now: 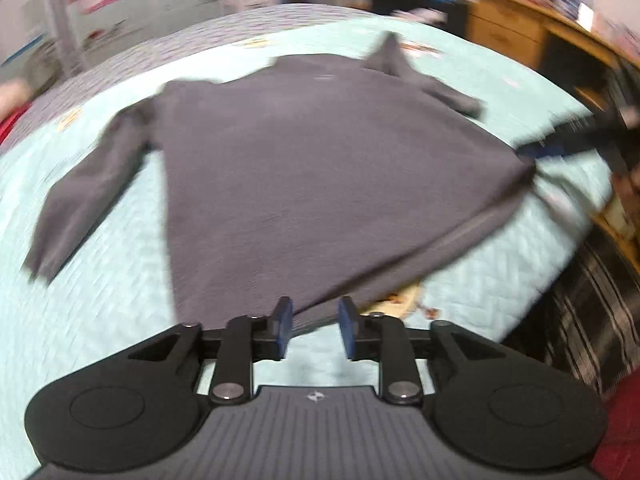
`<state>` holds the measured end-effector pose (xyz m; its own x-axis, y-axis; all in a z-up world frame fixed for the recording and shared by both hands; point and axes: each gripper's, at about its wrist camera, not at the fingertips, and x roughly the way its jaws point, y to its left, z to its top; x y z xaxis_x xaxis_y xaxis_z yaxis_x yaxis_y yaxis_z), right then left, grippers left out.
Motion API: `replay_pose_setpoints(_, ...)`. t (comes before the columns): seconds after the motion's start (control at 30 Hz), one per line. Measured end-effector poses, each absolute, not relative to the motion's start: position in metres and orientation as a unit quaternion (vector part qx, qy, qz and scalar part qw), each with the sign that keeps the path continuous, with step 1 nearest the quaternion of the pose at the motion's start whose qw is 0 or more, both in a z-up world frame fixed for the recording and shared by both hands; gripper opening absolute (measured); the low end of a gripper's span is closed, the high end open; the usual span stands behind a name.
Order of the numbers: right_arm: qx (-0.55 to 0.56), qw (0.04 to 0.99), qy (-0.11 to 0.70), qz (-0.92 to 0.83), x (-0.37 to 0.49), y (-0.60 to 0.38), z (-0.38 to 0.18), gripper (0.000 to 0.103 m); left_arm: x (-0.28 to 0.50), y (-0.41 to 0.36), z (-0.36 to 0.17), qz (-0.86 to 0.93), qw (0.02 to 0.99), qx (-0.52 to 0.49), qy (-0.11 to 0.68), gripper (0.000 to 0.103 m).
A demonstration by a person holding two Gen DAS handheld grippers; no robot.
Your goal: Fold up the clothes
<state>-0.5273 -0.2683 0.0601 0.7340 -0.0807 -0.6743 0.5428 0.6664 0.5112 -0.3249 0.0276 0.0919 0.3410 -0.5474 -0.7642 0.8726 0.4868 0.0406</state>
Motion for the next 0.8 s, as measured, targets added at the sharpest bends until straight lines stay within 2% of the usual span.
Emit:
replay_pose_setpoints(0.1,0.404,0.838,0.317,-0.182,-0.527,-0.269,0.047,0.047,-0.309,0.042,0.089,-0.412,0.809,0.202,0.367,0.034)
replay_pose_setpoints(0.33,0.467,0.820,0.292,-0.158,-0.533,-0.273,0.036,0.047,-0.257,0.085,0.084,-0.304,0.858,0.037,0.412,0.045)
replay_pose_setpoints(0.7,0.537,0.785,0.272,-0.145,-0.532,-0.283,0.024,0.047,-0.208,0.084,0.038,-0.298,0.794,-0.109,0.518,0.043)
replay_pose_setpoints(0.77,0.535,0.785,0.277,-0.143,-0.530,-0.283,0.025,0.047,-0.208,0.081,0.038,-0.319,0.784,-0.104,0.522,0.032)
replay_pose_setpoints(0.8,0.533,0.785,0.280,-0.143,-0.529,-0.282,0.025,0.047,-0.208,0.080,0.038,-0.328,0.779,-0.103,0.524,0.032)
